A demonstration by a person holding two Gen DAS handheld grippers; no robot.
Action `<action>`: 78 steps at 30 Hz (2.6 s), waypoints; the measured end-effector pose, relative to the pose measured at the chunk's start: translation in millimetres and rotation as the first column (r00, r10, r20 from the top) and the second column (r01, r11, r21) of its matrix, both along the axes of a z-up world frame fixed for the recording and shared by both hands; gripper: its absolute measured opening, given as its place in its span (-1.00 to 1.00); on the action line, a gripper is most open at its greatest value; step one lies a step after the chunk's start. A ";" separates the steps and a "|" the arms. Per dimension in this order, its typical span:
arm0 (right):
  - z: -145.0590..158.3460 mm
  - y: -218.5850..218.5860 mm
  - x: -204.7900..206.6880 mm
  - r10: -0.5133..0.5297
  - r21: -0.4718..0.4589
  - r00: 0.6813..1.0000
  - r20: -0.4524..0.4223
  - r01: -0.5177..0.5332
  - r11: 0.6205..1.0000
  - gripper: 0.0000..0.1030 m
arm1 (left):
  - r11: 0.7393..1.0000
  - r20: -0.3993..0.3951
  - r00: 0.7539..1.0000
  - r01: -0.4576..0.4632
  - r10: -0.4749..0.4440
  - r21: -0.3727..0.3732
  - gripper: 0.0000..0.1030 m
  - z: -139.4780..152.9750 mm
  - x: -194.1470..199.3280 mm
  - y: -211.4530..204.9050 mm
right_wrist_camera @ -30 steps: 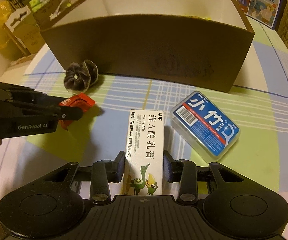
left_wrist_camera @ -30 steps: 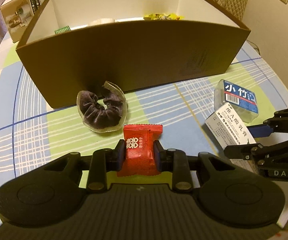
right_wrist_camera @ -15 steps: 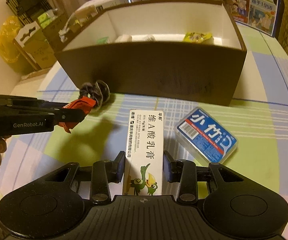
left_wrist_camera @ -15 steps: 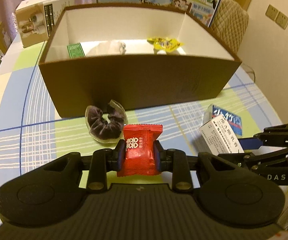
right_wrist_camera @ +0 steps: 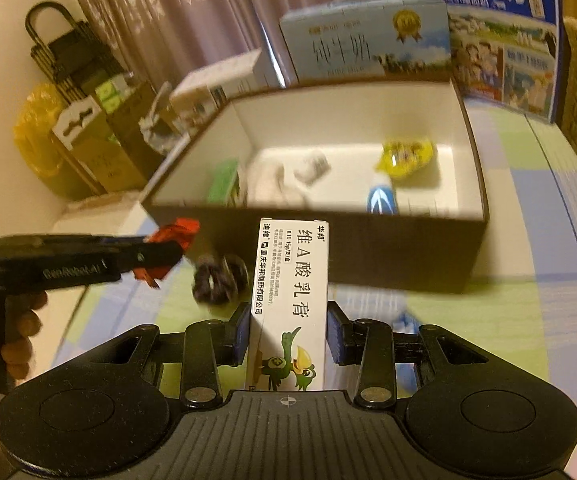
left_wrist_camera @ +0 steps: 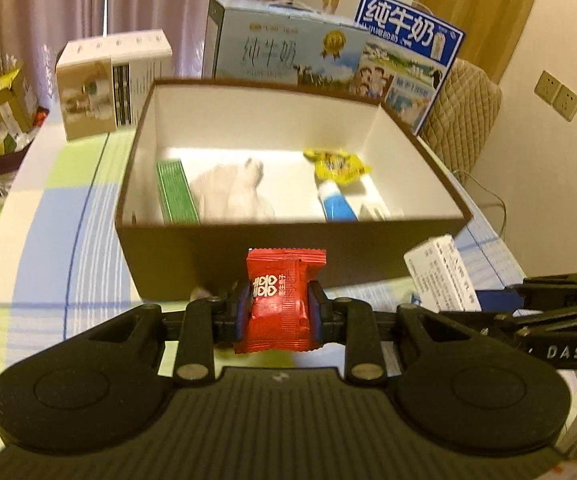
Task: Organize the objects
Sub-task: 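Carry the red candy and white ointment box over the brown box, then lower both items into the brown box and open both grippers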
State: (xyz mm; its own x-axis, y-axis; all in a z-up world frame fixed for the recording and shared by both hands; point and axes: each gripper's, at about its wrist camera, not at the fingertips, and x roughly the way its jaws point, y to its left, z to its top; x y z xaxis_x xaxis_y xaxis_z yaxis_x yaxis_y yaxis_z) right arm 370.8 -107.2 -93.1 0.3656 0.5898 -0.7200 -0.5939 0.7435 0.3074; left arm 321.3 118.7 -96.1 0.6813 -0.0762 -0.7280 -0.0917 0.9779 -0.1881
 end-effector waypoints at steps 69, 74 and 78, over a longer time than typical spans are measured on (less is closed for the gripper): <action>4.8 54.7 184.3 -0.129 0.085 0.990 0.064 0.123 0.989 0.19 | 0.973 -0.009 0.998 -0.055 0.059 0.226 0.59 7.9 162.9 60.9; 19.4 35.2 142.1 -0.088 0.016 0.984 0.157 0.087 0.996 0.32 | 0.979 0.050 0.998 -0.043 0.034 0.199 0.77 30.4 127.2 48.7; 31.9 13.9 107.7 -0.114 0.029 0.979 0.171 0.111 0.993 0.37 | 0.982 0.103 0.993 -0.068 0.051 0.175 0.94 49.8 94.8 36.0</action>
